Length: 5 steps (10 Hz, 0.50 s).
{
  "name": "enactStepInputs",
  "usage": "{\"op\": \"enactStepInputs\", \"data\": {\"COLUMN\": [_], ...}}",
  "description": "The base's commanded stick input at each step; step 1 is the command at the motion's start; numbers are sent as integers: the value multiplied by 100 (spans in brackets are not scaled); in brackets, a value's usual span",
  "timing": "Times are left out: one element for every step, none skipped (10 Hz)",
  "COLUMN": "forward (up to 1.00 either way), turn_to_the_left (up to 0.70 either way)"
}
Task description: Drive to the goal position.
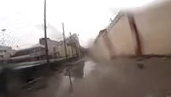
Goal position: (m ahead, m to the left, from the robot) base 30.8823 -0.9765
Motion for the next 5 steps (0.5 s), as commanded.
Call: {"op": "enactStepInputs", "data": {"forward": [50, 50, 50, 50, 50], "turn_to_the_left": [3, 3, 3, 3, 3]}}
